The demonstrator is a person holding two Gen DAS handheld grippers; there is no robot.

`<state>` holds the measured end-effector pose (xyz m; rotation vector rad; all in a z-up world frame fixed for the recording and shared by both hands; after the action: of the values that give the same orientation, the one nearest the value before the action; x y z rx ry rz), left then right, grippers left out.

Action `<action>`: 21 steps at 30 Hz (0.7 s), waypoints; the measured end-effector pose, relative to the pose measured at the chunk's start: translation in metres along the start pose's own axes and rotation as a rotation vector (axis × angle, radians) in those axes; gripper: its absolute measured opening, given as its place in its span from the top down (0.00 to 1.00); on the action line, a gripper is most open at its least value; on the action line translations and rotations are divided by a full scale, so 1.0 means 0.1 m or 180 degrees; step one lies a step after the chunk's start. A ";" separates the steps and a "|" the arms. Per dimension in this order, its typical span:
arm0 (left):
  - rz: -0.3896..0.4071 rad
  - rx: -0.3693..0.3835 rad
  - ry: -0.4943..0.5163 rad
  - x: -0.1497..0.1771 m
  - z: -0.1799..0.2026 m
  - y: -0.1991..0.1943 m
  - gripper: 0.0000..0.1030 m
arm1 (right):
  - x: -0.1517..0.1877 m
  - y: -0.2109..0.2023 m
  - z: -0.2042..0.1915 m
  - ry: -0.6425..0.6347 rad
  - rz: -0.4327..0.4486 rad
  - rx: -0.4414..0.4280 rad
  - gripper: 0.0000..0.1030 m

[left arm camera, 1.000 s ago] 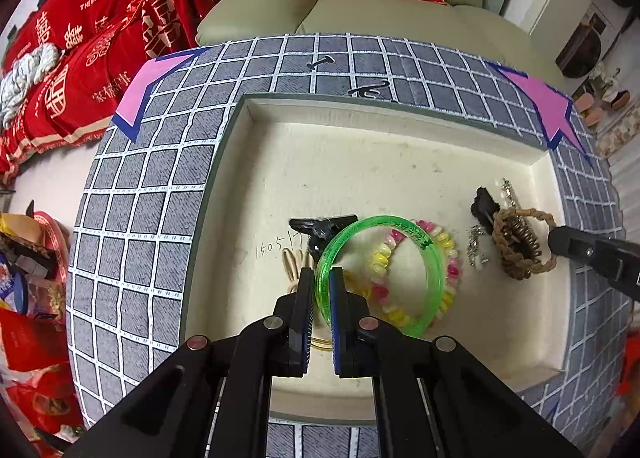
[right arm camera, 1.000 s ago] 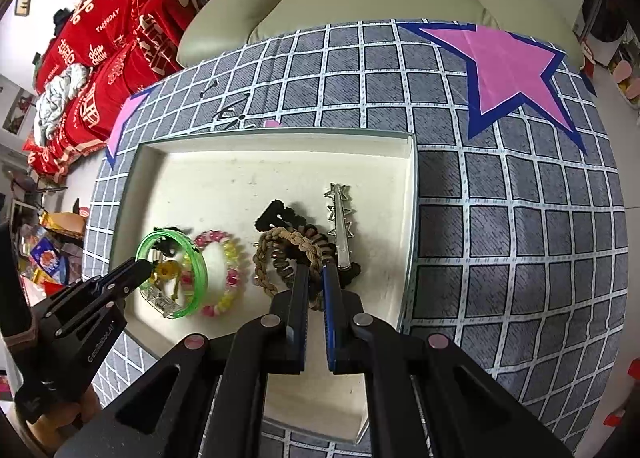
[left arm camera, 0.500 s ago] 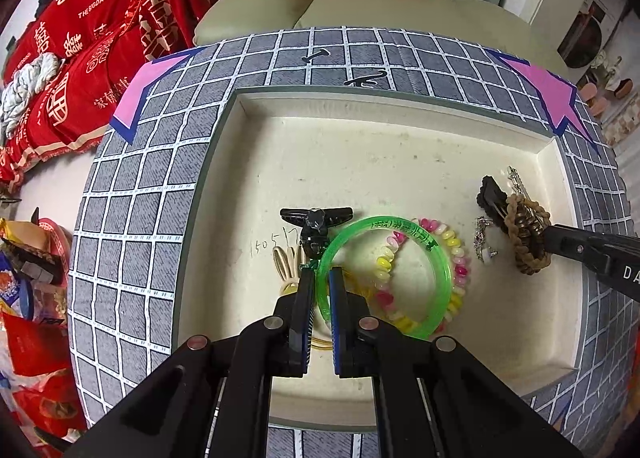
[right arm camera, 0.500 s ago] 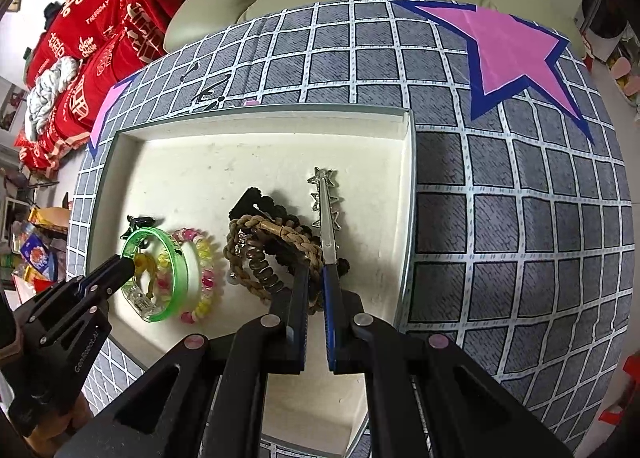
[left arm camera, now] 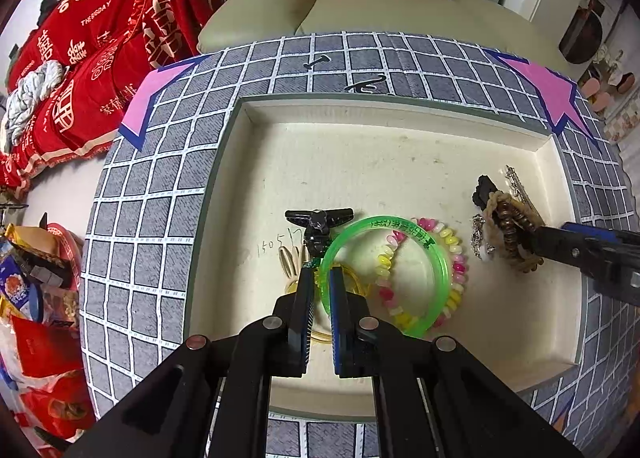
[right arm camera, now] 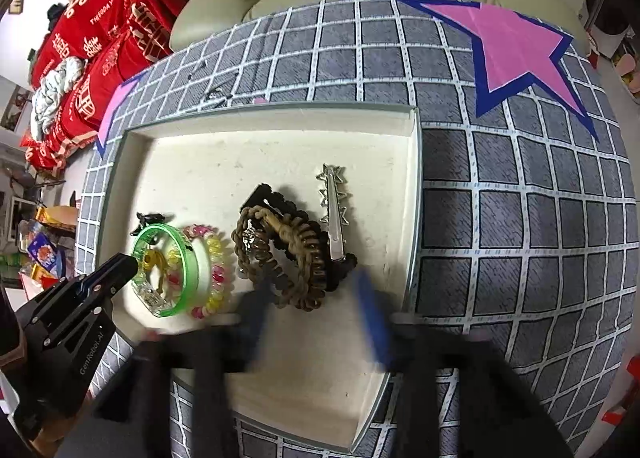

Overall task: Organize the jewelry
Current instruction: 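Open the right tool to drop the braided bracelet while the left tool drops the green bangle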

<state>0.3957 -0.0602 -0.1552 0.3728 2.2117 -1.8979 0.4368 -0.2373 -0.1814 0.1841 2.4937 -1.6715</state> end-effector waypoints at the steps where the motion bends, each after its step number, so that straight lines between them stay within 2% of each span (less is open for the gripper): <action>1: -0.0001 0.0002 -0.0007 0.00 -0.01 -0.01 0.85 | 0.00 -0.03 -0.01 -0.0012 0.0039 -0.0008 0.41; 21: -0.0033 -0.0044 0.0064 0.06 -0.02 -0.14 0.85 | 0.07 -0.19 -0.15 -0.0065 0.0084 -0.0041 0.41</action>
<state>0.3855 -0.0596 -0.1438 0.3805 2.2427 -1.8911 0.4261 -0.2304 -0.1597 0.1967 2.4759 -1.6386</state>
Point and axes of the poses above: each gripper's, at about its wrist camera, not at the fingertips, and y roughly the way its jaws point, z to its right, x to its underside, the point moved 4 cm from there along y, roughly the way its jaws point, and after that the axes turned 6 degrees about -x, right-handed, at the moved point
